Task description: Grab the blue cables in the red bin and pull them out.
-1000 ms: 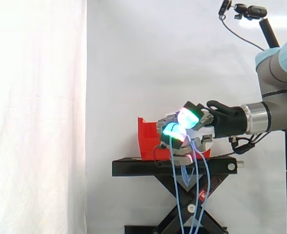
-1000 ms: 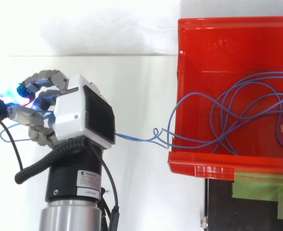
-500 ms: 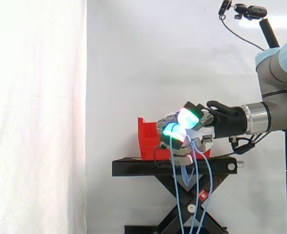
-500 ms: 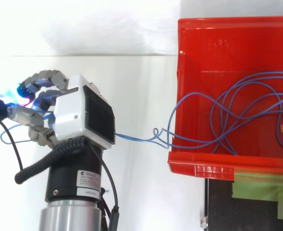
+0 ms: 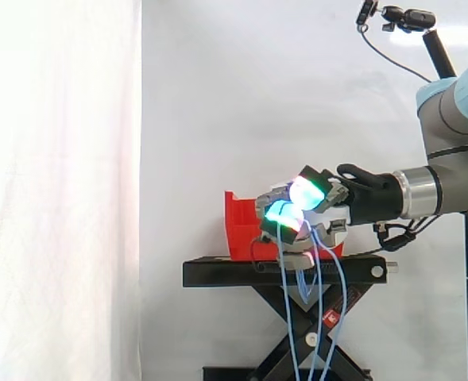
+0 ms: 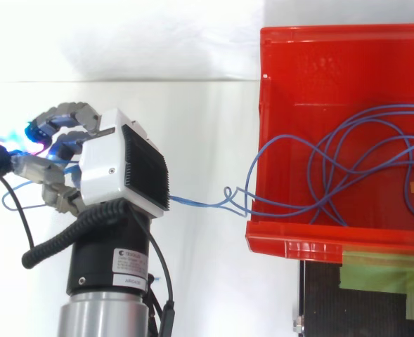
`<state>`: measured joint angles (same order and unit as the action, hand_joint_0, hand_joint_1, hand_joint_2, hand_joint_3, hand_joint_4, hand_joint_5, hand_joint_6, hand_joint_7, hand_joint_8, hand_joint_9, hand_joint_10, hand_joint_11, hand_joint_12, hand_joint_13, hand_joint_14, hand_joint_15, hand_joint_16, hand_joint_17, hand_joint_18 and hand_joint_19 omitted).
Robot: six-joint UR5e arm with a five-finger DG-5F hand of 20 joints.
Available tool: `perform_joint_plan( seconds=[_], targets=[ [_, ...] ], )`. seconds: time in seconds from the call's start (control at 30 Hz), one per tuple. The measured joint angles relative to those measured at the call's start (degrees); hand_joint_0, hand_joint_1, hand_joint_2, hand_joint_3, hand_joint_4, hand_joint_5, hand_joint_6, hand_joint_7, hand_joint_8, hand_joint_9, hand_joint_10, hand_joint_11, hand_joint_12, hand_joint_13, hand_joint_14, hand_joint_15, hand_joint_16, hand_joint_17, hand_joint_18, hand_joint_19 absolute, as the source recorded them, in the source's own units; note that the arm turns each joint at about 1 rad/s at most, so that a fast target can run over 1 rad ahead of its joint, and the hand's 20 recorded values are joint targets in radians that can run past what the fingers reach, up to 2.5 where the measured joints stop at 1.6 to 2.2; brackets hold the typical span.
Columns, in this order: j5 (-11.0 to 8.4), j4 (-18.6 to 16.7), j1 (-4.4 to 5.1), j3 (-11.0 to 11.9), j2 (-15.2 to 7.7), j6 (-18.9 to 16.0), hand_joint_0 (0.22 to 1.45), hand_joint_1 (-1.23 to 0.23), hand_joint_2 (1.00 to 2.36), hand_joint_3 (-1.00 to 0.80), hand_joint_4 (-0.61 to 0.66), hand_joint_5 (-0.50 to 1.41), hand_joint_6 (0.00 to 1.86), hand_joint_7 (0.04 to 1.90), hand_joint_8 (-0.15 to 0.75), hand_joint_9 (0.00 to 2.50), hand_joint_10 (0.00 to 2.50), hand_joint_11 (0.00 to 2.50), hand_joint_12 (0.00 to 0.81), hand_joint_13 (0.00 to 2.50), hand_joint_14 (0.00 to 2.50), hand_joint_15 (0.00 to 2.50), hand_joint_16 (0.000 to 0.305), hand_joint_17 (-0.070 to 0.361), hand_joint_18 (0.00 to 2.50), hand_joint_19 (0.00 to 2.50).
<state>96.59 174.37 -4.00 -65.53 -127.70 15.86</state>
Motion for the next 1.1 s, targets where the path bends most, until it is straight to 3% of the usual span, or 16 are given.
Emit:
perform_joint_plan(
  seconds=[0.17,0.27,0.43,1.1],
  targets=[
    [0.0,0.0,0.0,0.0,0.0,0.0,0.92,-0.91,1.0,-1.0,-0.01,0.81,1.19,0.55,0.175,1.37,0.03,1.9,0.285,1.18,1.24,1.54,0.042,0.095,1.03,1.22],
    [0.0,0.0,0.01,0.0,0.0,0.0,0.93,-0.91,1.0,-1.0,-0.01,0.81,1.2,0.54,0.173,1.38,0.0,1.85,0.281,1.23,1.03,1.54,0.042,0.095,1.03,1.21],
    [0.0,0.0,0.01,0.0,0.0,0.0,0.93,-0.91,1.0,-1.0,-0.02,0.81,1.21,0.54,0.159,1.37,0.0,1.82,0.284,1.24,0.94,1.56,0.042,0.095,1.03,1.2],
    [0.0,0.0,0.01,0.0,0.0,0.0,0.93,-0.9,1.0,-1.0,-0.02,0.8,1.22,0.53,0.169,1.36,0.0,1.8,0.282,1.25,0.86,1.6,0.042,0.095,1.03,1.19]
  ],
)
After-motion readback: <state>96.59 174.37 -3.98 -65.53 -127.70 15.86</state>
